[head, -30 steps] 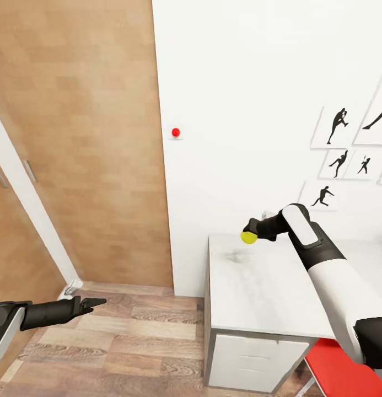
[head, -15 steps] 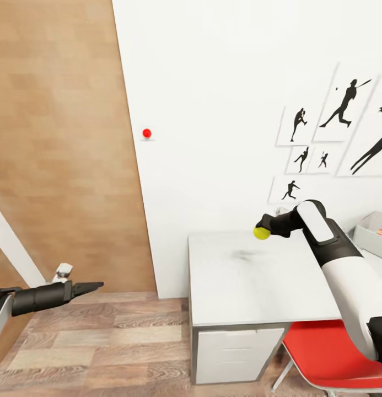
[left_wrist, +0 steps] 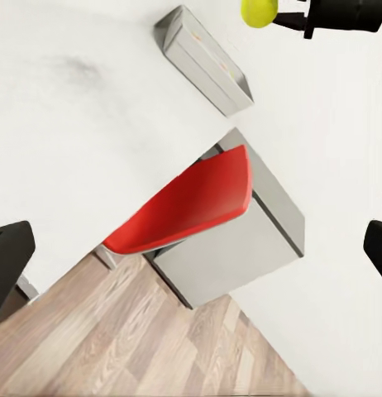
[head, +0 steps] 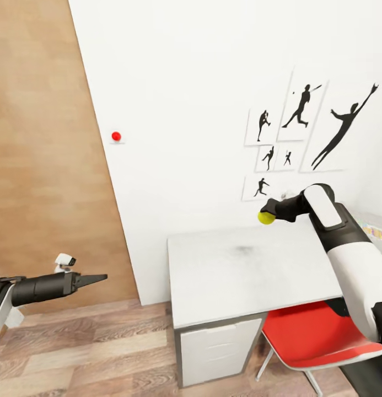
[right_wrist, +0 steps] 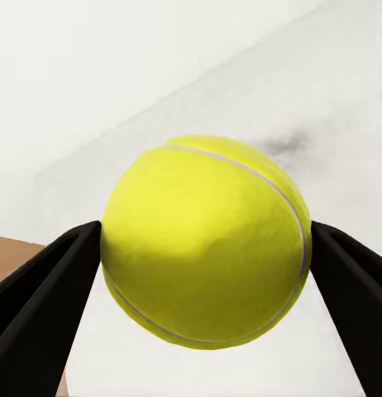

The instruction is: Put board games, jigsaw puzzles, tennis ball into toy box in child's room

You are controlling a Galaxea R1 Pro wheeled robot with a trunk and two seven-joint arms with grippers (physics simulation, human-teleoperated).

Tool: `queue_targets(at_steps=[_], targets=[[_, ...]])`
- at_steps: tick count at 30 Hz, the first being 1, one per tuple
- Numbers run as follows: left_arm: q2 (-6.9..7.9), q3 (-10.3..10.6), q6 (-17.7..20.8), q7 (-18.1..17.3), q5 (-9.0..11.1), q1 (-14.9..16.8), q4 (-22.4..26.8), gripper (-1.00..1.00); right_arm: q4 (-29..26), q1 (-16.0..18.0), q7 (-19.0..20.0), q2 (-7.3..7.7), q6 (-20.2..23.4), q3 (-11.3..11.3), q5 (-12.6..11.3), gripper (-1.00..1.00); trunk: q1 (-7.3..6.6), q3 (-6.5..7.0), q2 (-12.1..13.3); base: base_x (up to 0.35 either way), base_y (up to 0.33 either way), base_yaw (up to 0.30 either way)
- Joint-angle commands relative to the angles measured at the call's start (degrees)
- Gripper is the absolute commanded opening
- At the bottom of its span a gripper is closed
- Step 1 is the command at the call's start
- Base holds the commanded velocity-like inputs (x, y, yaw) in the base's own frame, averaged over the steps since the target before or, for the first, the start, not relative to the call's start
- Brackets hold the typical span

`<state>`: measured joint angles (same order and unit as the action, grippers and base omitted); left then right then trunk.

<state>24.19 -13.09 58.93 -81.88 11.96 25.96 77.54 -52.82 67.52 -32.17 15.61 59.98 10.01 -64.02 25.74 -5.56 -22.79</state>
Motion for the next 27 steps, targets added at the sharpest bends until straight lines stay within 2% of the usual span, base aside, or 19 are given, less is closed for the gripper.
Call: queue_targets(at_steps=[1,4,7,13,20,27], targets=[[-0.38,0.03,0.62,-0.16,0.09,0.04,0.10,1.00,-0.12,0.43,-0.63,0.08,0.02,0.29,-0.58,-1.00,0.04,-0.09,-0.13,0.000,0.000,-0.267],[-1.30,0.07,0.65,-0.19,0.09,0.05,0.52,1.00,-0.28,0.87,-0.67,0.54,0.02,0.44,-0.58,-1.00,0.04,0.07,-0.13,0.000,0.000,-0.263],[-1.62,0.08,0.66,-0.20,0.09,0.06,1.50,1.00,-0.33,0.98,-0.64,1.81,0.02,0.44,-0.58,-1.00,0.04,0.23,-0.13,0.000,0.000,-0.260],[-2.03,0.08,0.73,-0.28,0.09,0.06,2.28,1.00,-0.35,0.95,-0.63,3.36,0.02,0.51,-0.58,-1.00,0.04,0.56,-0.13,0.000,0.000,-0.256],[-2.87,0.08,0.84,-0.27,0.09,0.06,3.87,1.00,-0.41,0.94,-0.62,3.80,0.02,0.36,-0.58,-1.00,0.04,0.99,-0.13,0.034,0.000,-0.243],[-3.07,0.05,1.00,-0.29,0.14,0.13,5.07,1.00,-0.41,0.94,-0.64,4.20,0.02,0.28,-0.63,-1.00,0.04,1.44,-0.13,0.182,0.000,-0.232]])
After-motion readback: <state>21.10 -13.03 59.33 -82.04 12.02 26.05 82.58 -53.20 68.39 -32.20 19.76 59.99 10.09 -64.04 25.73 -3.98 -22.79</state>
